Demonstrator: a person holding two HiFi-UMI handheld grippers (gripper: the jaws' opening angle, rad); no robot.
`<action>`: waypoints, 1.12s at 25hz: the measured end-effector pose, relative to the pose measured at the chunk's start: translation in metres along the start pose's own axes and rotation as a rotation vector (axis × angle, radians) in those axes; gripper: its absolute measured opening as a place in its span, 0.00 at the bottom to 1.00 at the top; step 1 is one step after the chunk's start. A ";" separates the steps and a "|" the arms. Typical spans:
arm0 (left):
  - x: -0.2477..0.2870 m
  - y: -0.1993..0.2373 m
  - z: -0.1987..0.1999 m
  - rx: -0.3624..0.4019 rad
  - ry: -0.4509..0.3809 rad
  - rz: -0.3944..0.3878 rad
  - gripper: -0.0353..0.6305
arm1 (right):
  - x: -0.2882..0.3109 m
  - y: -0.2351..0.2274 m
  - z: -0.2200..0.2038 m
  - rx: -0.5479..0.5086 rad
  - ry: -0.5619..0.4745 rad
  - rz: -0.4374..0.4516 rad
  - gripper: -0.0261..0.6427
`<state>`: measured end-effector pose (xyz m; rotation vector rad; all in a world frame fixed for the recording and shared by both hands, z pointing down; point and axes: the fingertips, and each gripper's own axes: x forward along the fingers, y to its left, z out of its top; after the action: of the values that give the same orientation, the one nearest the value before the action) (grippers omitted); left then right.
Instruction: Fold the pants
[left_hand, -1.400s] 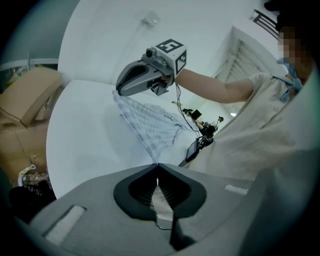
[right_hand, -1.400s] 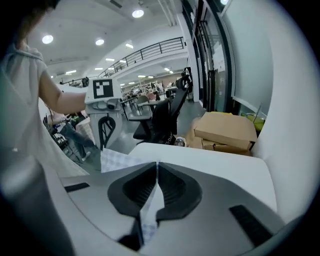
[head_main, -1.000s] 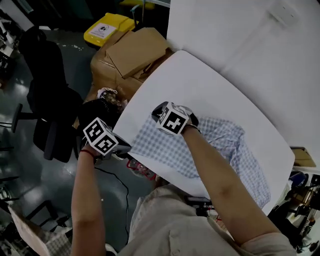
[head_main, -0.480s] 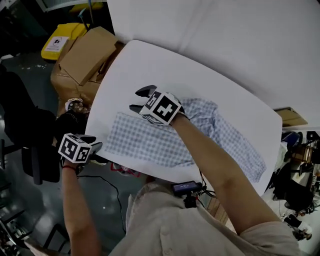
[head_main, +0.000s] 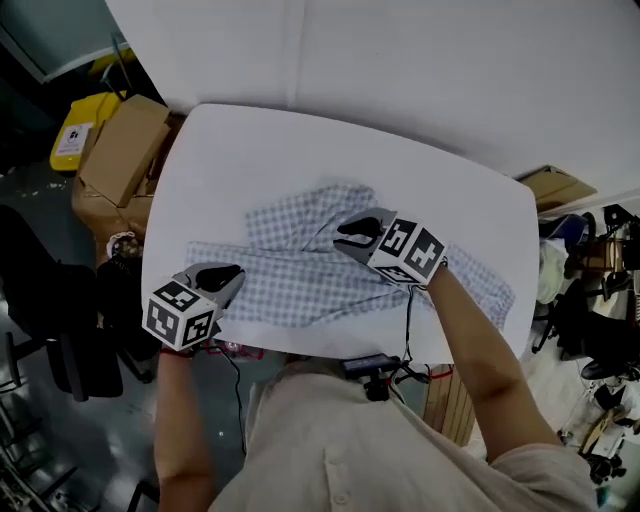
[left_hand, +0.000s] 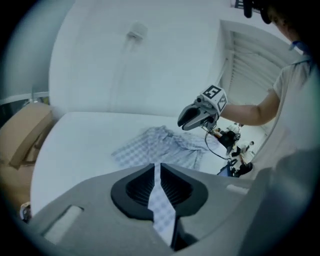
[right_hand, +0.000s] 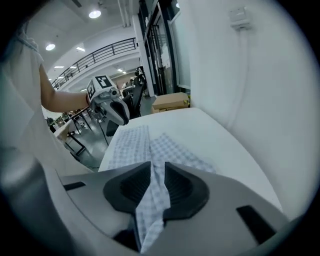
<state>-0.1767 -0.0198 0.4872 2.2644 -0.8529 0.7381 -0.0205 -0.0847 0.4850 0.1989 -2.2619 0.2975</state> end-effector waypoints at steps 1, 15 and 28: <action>0.018 -0.022 0.004 0.032 0.019 -0.041 0.12 | -0.012 0.002 -0.021 0.027 0.010 -0.014 0.18; 0.204 -0.248 -0.019 0.448 0.312 -0.231 0.12 | -0.140 0.054 -0.310 0.198 0.330 -0.232 0.26; 0.280 -0.260 -0.021 0.678 0.460 0.007 0.20 | -0.183 0.079 -0.422 0.028 0.575 -0.215 0.28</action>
<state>0.1821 0.0472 0.6015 2.4698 -0.4180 1.6686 0.3848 0.1166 0.6000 0.3229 -1.6535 0.2354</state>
